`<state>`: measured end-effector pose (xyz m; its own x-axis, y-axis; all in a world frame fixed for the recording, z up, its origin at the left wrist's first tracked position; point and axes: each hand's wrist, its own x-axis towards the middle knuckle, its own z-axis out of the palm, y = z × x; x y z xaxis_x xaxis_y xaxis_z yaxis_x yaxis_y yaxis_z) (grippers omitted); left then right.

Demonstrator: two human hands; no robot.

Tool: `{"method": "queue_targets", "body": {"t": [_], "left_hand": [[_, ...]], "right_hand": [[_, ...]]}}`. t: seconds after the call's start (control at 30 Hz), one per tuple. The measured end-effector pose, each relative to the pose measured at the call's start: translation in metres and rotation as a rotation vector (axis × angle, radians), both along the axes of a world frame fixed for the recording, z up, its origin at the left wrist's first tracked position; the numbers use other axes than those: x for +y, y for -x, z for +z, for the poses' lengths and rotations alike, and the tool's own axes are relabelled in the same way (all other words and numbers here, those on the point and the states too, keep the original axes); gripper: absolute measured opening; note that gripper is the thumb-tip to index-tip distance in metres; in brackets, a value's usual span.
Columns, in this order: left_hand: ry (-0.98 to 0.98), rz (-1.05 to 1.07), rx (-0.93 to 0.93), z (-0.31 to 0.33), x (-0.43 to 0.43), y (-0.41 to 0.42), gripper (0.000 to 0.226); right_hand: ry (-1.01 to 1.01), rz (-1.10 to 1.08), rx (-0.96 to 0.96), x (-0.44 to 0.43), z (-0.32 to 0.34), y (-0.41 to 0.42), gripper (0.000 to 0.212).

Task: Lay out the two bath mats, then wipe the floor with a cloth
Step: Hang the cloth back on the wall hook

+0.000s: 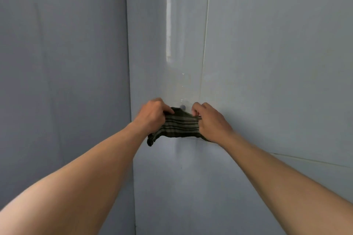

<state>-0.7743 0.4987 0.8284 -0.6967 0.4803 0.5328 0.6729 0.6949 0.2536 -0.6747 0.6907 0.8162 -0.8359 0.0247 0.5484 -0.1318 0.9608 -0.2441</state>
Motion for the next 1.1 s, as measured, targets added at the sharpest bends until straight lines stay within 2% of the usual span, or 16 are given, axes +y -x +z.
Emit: {"method": "queue_targets", "body": {"t": [0.13,0.33,0.43,0.5,0.53,0.67,0.8,0.9,0.97,1.1], "left_hand": [[0.12,-0.02,0.019,-0.014,0.005,0.027,0.045],[0.25,0.023,0.183,-0.016,0.015,0.041,0.038],[0.244,0.087,0.342,-0.021,0.019,0.052,0.041],[0.246,0.134,0.399,-0.025,0.023,0.058,0.051],[0.242,0.159,0.413,-0.026,0.025,0.061,0.055],[0.21,0.21,0.439,-0.033,0.034,0.069,0.057],[0.204,0.214,0.48,-0.044,0.037,0.079,0.069],[0.193,0.219,0.5,-0.047,0.04,0.078,0.067],[0.196,0.208,0.468,-0.047,0.043,0.075,0.069],[0.143,0.202,0.493,-0.052,0.042,0.079,0.064]], "right_hand": [[-0.165,-0.028,-0.105,0.006,-0.012,0.02,0.028],[-0.101,-0.133,-0.069,0.015,-0.013,0.051,0.03],[-0.186,-0.152,-0.035,0.012,-0.011,0.068,0.035],[-0.181,-0.19,-0.025,0.008,-0.008,0.078,0.02],[-0.239,-0.218,-0.012,0.006,-0.005,0.082,0.012],[-0.314,-0.22,0.041,0.002,0.001,0.093,0.019],[-0.353,-0.178,0.044,0.007,0.0,0.092,0.023],[-0.375,-0.134,0.004,0.007,-0.002,0.084,0.022],[-0.454,-0.115,-0.029,0.007,-0.004,0.081,0.032],[-0.553,-0.176,0.028,0.01,-0.009,0.088,0.031]]}}
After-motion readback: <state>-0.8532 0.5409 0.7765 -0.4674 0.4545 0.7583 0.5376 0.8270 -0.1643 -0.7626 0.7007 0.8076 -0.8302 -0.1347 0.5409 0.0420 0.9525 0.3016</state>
